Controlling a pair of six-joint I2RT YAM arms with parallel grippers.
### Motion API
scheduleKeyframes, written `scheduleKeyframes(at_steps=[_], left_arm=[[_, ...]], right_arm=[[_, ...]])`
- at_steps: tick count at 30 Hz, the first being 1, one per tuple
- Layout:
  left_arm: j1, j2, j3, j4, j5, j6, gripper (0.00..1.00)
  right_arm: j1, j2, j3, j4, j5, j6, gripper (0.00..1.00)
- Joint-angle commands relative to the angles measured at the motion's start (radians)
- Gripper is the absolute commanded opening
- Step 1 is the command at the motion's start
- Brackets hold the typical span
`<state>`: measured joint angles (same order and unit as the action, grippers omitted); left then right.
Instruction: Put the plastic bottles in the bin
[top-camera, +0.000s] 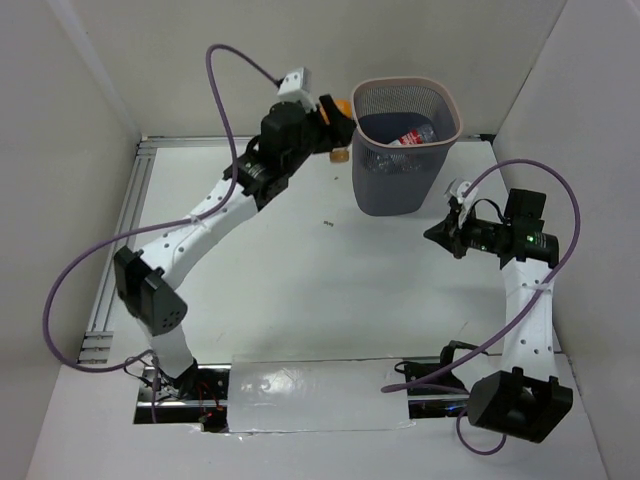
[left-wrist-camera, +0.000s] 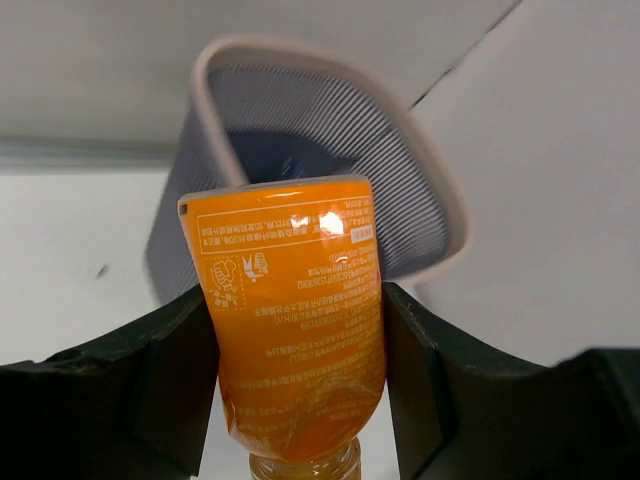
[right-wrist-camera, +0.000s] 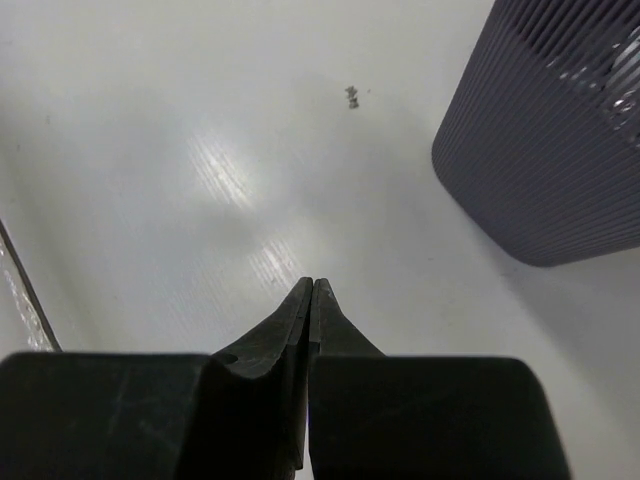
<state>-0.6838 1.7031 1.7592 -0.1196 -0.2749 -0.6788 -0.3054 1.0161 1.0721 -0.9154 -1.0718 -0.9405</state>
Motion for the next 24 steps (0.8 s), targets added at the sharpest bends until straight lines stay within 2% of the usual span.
scheduleKeyframes(at_steps=[1, 2, 5, 9, 11, 13, 14, 17, 18, 19, 20, 21, 24], left_arm=[[0.026, 0.151, 0.193, 0.095, 0.236, 0.047, 0.10], [0.035, 0.233, 0.311, 0.095, 0.273, 0.021, 0.10], [0.035, 0.361, 0.460, 0.155, 0.301, -0.025, 0.12], [0.035, 0.456, 0.525, 0.270, 0.260, -0.073, 0.20], [0.035, 0.489, 0.551, 0.293, 0.232, -0.073, 0.34], [0.024, 0.527, 0.582, 0.304, 0.197, -0.073, 0.39], [0.024, 0.538, 0.594, 0.304, 0.177, -0.073, 0.49], [0.015, 0.550, 0.605, 0.294, 0.115, -0.064, 0.65], [0.015, 0.550, 0.605, 0.294, 0.096, -0.064, 0.78], [0.015, 0.550, 0.605, 0.294, 0.095, -0.064, 0.82], [0.015, 0.550, 0.605, 0.284, 0.095, -0.064, 0.84], [0.015, 0.550, 0.615, 0.284, 0.095, -0.064, 0.91], [0.015, 0.550, 0.637, 0.264, 0.095, -0.064, 1.00]], right_arm=[[0.028, -0.037, -0.033, -0.056, 0.062, -0.069, 0.00], [0.037, -0.037, -0.034, -0.056, 0.062, -0.069, 0.00], [0.046, -0.073, -0.087, -0.056, 0.082, -0.069, 0.00], [0.055, -0.114, -0.118, -0.056, 0.092, -0.044, 0.02], [0.055, -0.123, -0.132, -0.046, 0.092, -0.034, 0.05], [0.055, -0.132, -0.161, -0.037, 0.092, -0.021, 0.08], [0.055, -0.132, -0.161, -0.037, 0.092, -0.012, 0.10], [0.055, -0.142, -0.184, -0.037, 0.092, -0.003, 0.13], [0.055, -0.142, -0.184, -0.037, 0.082, -0.003, 0.15], [0.055, -0.142, -0.195, -0.037, 0.082, -0.003, 0.17], [0.055, -0.151, -0.195, -0.037, 0.082, -0.003, 0.22], [0.055, -0.151, -0.195, -0.037, 0.082, -0.003, 0.28], [0.065, -0.151, -0.195, -0.028, 0.092, 0.008, 0.50]])
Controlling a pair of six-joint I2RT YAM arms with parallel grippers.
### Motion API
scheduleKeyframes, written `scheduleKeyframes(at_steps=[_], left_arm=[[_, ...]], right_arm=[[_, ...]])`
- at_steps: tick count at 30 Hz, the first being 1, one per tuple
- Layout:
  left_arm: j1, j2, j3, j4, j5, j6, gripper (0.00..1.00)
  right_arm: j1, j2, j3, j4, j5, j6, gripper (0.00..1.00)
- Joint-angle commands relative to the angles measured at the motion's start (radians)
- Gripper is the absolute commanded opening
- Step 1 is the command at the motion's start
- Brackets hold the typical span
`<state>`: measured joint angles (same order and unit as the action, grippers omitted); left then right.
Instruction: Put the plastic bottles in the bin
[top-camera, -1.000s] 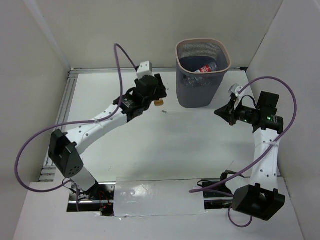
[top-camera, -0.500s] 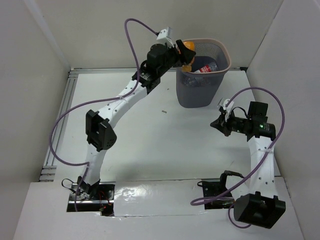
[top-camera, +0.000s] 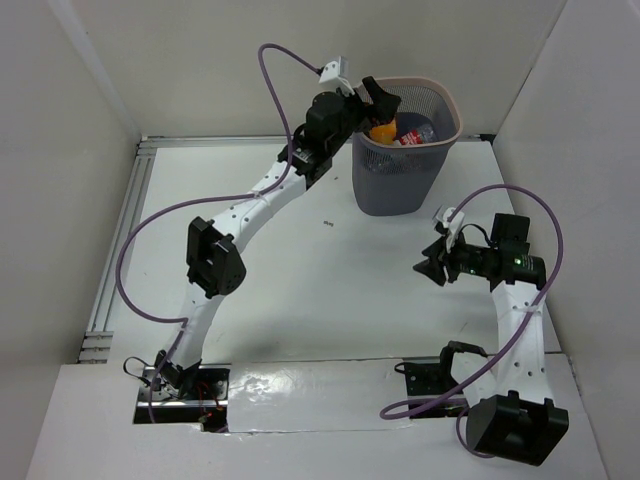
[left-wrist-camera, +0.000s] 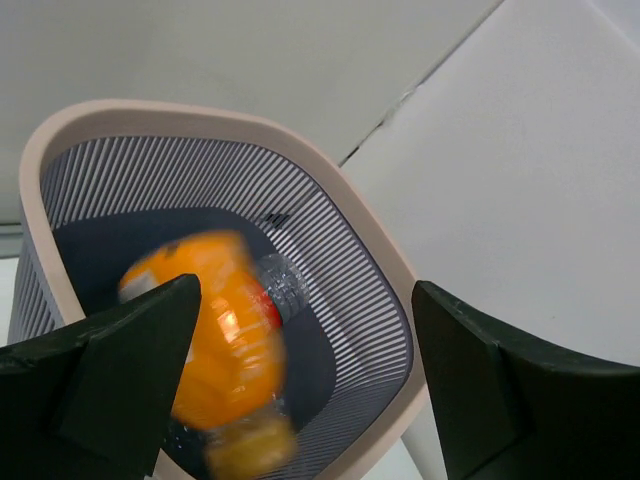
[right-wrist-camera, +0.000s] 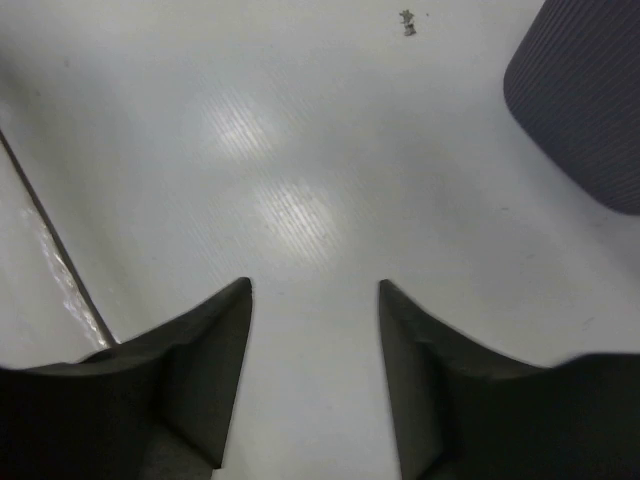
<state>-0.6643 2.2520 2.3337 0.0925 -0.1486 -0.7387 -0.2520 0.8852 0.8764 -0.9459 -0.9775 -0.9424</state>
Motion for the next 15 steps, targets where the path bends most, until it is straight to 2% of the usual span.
scheduleKeyframes(at_steps=[1, 2, 5, 8, 9, 10, 12, 13, 14, 15], left_arm=[[-0.004, 0.001, 0.062, 0.052, -0.031, 0.005, 1.00], [-0.004, 0.001, 0.062, 0.052, -0.042, 0.005, 1.00], [-0.004, -0.020, 0.062, 0.042, -0.051, 0.027, 1.00], [-0.004, -0.054, 0.062, 0.032, -0.062, 0.071, 1.00], [-0.004, -0.098, 0.049, 0.032, -0.062, 0.090, 1.00], [-0.004, -0.127, 0.011, 0.023, -0.051, 0.134, 1.00], [-0.004, -0.211, -0.069, -0.020, -0.019, 0.188, 1.00], [-0.004, -0.329, -0.133, -0.020, 0.006, 0.217, 1.00], [-0.004, -0.398, -0.296, -0.030, 0.062, 0.278, 1.00], [-0.004, -0.469, -0.388, -0.045, 0.078, 0.298, 1.00]], right_arm=[[0.011, -0.020, 0.001, 0.002, -0.003, 0.010, 0.65], [0.011, -0.020, 0.001, 0.002, -0.003, 0.010, 0.72], [0.011, -0.020, 0.001, 0.002, -0.003, 0.010, 0.82], [0.011, -0.020, 0.001, 0.016, 0.017, 0.022, 0.87], [0.011, -0.020, -0.010, 0.027, 0.034, 0.036, 0.95], [0.022, -0.020, -0.010, 0.062, 0.046, 0.081, 1.00], [0.022, -0.020, -0.022, 0.111, 0.111, 0.154, 1.00], [0.032, -0.020, -0.022, 0.161, 0.140, 0.193, 1.00], [0.033, -0.020, -0.022, 0.191, 0.173, 0.285, 1.00], [0.033, -0.020, -0.022, 0.215, 0.245, 0.334, 1.00]])
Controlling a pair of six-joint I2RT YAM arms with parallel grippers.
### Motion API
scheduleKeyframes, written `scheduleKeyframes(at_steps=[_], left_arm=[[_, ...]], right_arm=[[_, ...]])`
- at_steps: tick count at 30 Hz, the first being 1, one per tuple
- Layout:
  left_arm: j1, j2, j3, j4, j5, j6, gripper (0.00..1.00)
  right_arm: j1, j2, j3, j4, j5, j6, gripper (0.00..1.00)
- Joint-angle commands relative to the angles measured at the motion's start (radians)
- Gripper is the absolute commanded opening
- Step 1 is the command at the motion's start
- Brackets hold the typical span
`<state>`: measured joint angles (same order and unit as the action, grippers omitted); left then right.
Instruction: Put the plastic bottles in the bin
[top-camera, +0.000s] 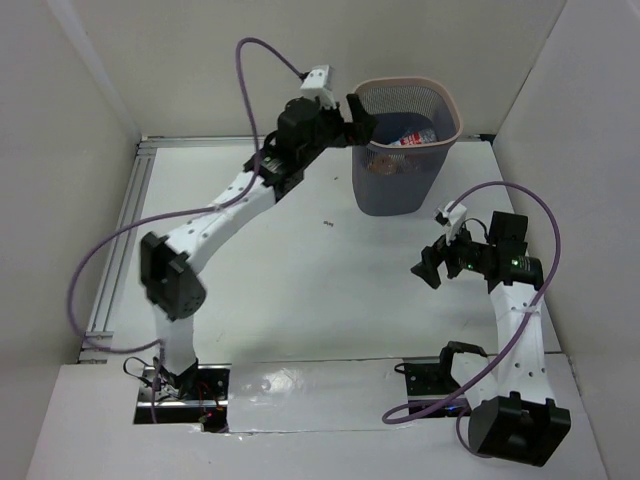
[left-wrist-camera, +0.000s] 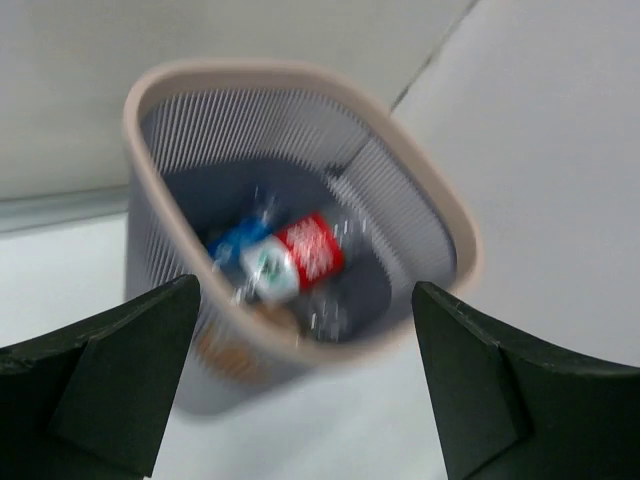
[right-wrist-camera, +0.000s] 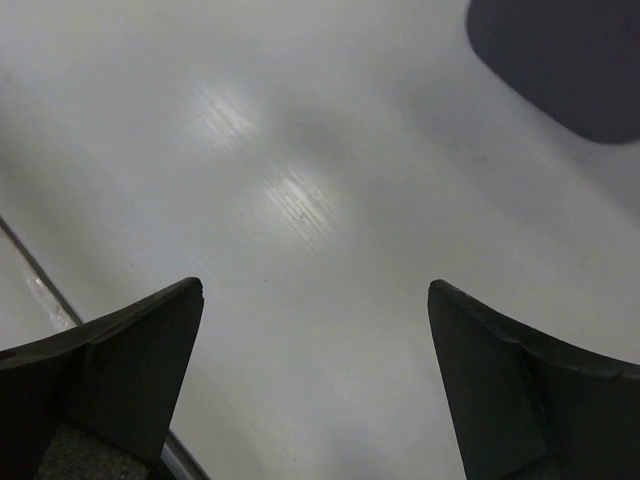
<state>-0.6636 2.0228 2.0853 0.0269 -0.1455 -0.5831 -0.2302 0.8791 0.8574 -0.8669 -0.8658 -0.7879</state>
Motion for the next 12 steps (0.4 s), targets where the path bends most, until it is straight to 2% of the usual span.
scheduleKeyframes(at_steps=[1, 2, 4, 5, 7, 8, 9, 12], left_arm=[[-0.005, -0.380, -0.230, 0.012, 0.086, 0.155, 1.00], [-0.005, -0.451, -0.407, -0.001, 0.101, 0.179, 1.00], [0.004, -0.585, -0.580, -0.040, 0.101, 0.180, 1.00], [0.015, -0.713, -0.740, -0.057, 0.121, 0.180, 1.00], [0.059, -0.829, -0.882, -0.099, 0.145, 0.167, 1.00], [0.076, -0.879, -1.004, -0.111, 0.156, 0.158, 1.00], [0.091, -0.968, -1.056, -0.128, 0.173, 0.158, 1.00], [0.163, -1.070, -1.204, -0.166, 0.207, 0.149, 1.00]], right_arm=[[0.011, -0.014, -0.003, 0.173, 0.163, 0.225, 1.00], [0.011, -0.014, -0.003, 0.189, 0.195, 0.304, 1.00], [0.011, -0.014, -0.012, 0.232, 0.302, 0.381, 1.00], [0.002, -0.014, -0.012, 0.244, 0.336, 0.451, 1.00], [0.002, -0.051, -0.012, 0.272, 0.415, 0.467, 1.00], [-0.007, -0.063, -0.024, 0.284, 0.430, 0.478, 1.00], [-0.008, -0.077, -0.035, 0.293, 0.445, 0.478, 1.00], [-0.008, -0.109, -0.057, 0.333, 0.472, 0.515, 1.00]])
